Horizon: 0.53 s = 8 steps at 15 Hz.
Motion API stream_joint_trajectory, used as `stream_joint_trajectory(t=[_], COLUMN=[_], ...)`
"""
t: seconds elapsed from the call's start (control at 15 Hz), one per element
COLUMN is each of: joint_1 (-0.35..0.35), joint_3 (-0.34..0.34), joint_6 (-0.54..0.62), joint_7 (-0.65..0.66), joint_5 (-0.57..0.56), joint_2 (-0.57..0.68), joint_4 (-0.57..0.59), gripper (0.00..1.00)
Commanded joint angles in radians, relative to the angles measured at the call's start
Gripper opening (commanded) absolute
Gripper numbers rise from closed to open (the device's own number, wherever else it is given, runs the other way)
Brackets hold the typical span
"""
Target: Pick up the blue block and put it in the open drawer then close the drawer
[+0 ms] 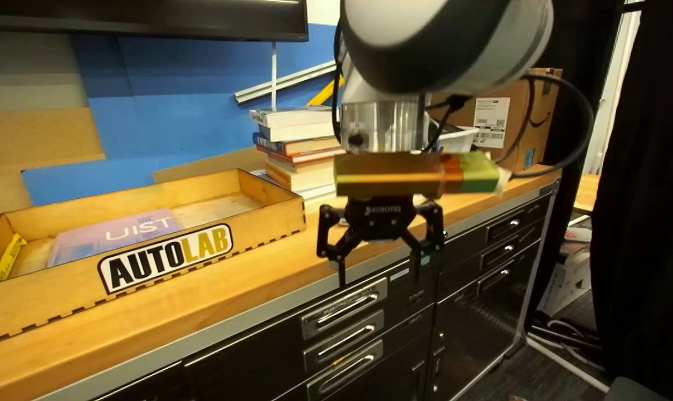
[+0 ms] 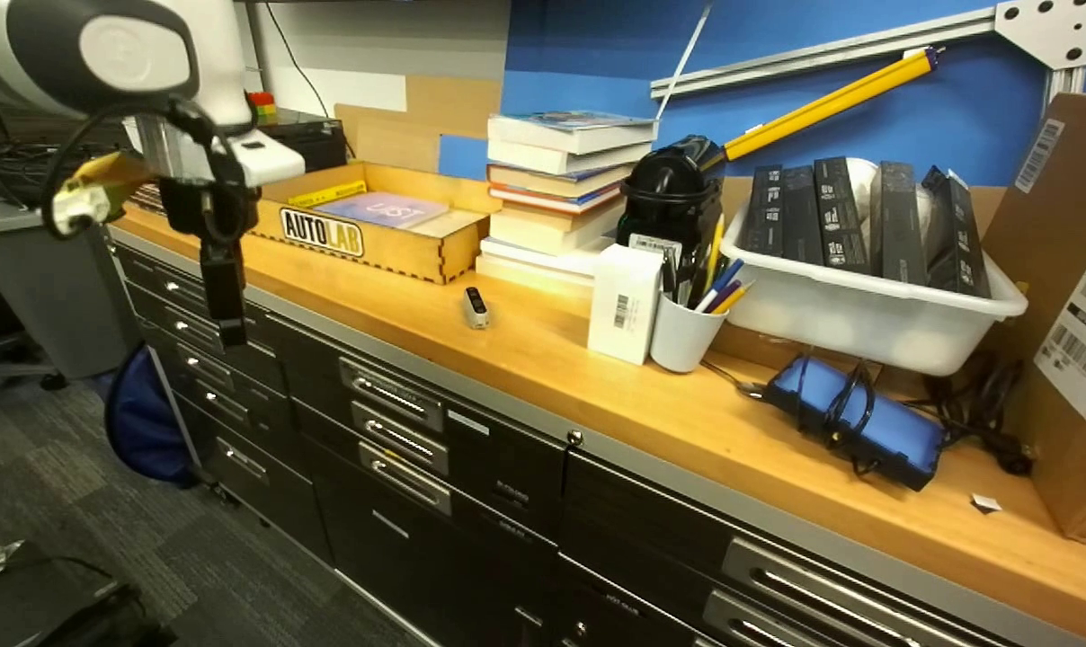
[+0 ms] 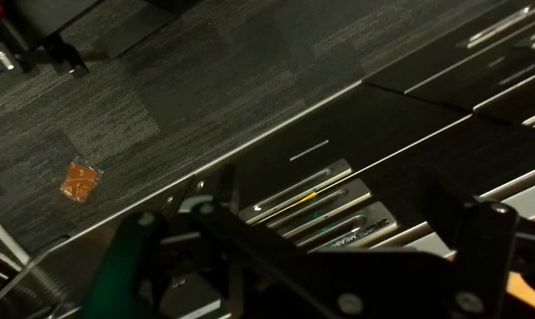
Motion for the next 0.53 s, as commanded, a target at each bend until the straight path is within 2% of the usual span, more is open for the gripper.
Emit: stream_joint_trajectory(t=[0.0,0.2,0.27,0.33,0.47], joint_1=[-0.065,-0.103,-0.117,-0.124,-0.128], joint_3=[0.011,0.014,0.036,0.032,0.03], joint_6=[-0.276,-0.506,-0.394,-0.448,-0.481], joint_7=[-0.227,-0.398,-0.317,-0.355,-0.382], joint_5=[-0.002,-0.033,-0.005,-0.011,-0.013], joint_2=[-0.014,-0.01,-0.024,-0.024,-0.024], joint_4=[0.192,0.359,0.256,0.3,0.335], gripper=[1.0,1.0,1.0,1.0,1.0])
